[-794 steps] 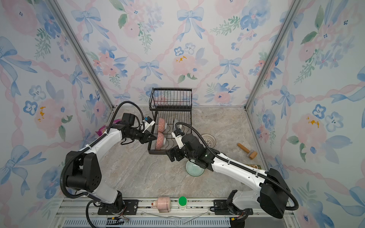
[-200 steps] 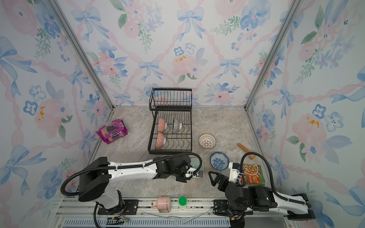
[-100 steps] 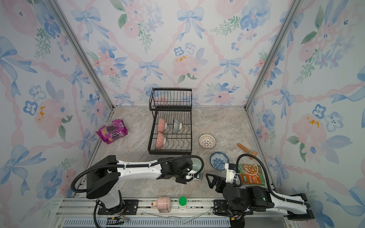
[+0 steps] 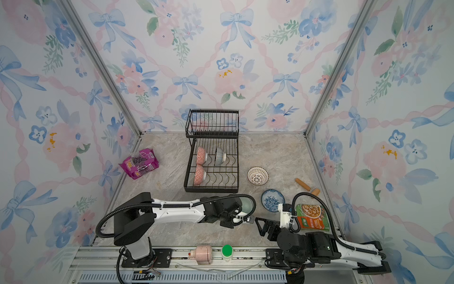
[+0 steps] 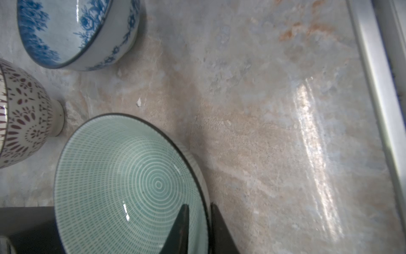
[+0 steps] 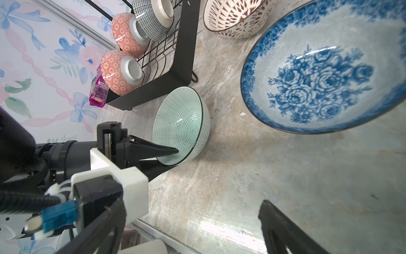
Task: Load bowls into a dish rack
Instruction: Pick up the bowl from the bottom-center of the table.
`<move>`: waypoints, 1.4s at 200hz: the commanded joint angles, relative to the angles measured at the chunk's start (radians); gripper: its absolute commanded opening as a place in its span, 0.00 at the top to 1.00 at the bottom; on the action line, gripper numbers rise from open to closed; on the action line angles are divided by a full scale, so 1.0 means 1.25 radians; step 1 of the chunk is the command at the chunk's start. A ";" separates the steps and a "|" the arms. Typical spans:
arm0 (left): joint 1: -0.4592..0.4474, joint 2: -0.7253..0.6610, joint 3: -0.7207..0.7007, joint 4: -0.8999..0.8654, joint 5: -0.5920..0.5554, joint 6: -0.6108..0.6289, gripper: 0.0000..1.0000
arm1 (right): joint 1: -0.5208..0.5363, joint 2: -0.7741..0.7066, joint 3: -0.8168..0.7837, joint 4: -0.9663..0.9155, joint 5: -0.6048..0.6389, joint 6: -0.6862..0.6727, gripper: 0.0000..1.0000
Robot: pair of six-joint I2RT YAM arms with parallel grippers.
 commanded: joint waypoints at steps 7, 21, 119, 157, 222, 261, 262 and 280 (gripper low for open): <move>-0.002 0.005 0.005 0.001 -0.019 0.006 0.89 | 0.007 -0.009 -0.010 -0.044 -0.072 0.012 0.04; -0.004 -0.007 -0.001 0.003 -0.021 0.006 0.94 | 0.007 -0.009 -0.009 -0.045 -0.069 0.010 0.04; 0.038 -0.129 -0.009 -0.015 0.110 -0.080 1.00 | 0.007 -0.009 0.006 0.031 -0.035 -0.074 0.04; 0.137 -0.162 0.057 -0.038 0.265 -0.162 1.00 | 0.007 -0.007 0.004 0.150 0.012 -0.158 0.04; 0.318 -0.207 0.079 0.053 0.476 -0.348 1.00 | -0.047 0.131 0.115 0.249 0.043 -0.337 0.04; 0.403 -0.192 0.068 0.153 0.611 -0.467 1.00 | -0.178 0.290 0.200 0.302 -0.117 -0.461 0.04; 0.404 -0.192 0.067 0.156 0.613 -0.469 1.00 | -0.183 0.295 0.201 0.304 -0.124 -0.464 0.04; 0.427 -0.192 0.054 0.191 0.622 -0.496 1.00 | -0.271 0.357 0.203 0.367 -0.241 -0.489 0.04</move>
